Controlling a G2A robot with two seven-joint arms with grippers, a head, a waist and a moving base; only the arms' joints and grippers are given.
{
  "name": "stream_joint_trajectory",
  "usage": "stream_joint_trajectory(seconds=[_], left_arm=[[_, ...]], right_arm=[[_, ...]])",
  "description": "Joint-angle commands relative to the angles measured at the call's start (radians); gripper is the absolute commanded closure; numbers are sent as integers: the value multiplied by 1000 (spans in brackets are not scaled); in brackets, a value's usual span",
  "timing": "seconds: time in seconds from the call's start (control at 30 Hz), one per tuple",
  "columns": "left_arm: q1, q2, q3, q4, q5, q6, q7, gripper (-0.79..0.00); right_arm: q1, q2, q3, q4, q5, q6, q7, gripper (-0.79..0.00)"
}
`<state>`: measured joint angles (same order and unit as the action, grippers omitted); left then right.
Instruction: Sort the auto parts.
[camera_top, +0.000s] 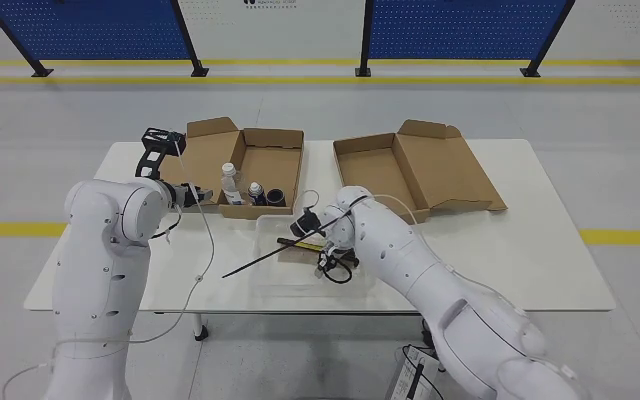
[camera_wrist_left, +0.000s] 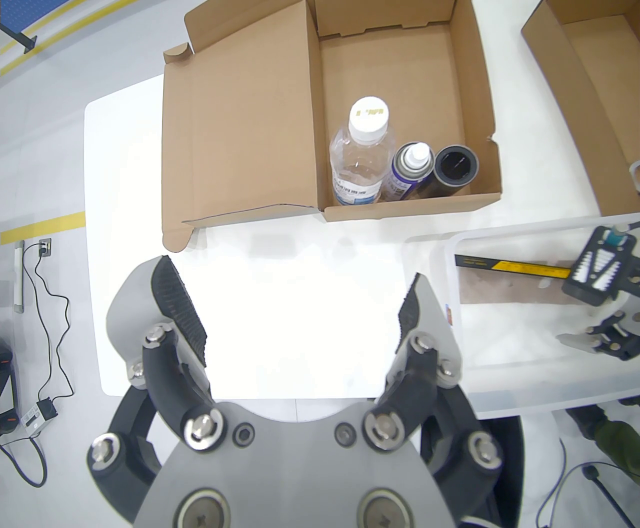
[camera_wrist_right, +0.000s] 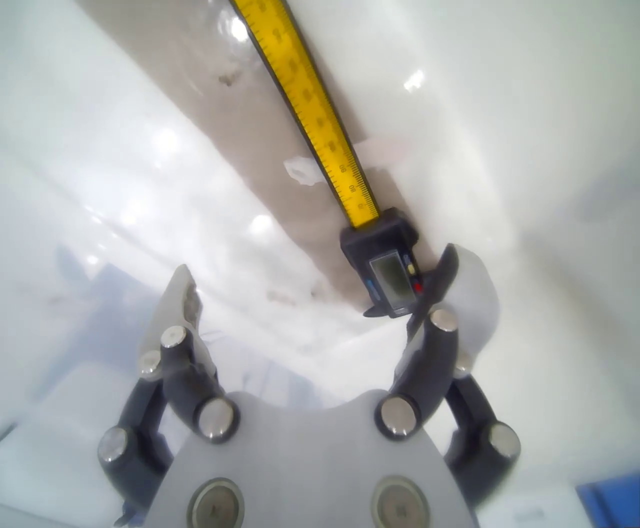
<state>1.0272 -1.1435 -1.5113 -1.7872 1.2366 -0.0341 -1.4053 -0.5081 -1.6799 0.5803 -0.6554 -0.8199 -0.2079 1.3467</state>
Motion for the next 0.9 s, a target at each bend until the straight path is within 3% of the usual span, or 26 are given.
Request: stream_joint_trajectory(seconds=[0.0, 0.87], left_arm=[[0, 0, 0, 0, 0, 0, 0, -785], [0, 0, 0, 0, 0, 0, 0, -785]], right_arm=[[5, -7, -2, 18, 12, -6, -3, -785], [29, -44, 15, 105, 173, -157, 52, -785]])
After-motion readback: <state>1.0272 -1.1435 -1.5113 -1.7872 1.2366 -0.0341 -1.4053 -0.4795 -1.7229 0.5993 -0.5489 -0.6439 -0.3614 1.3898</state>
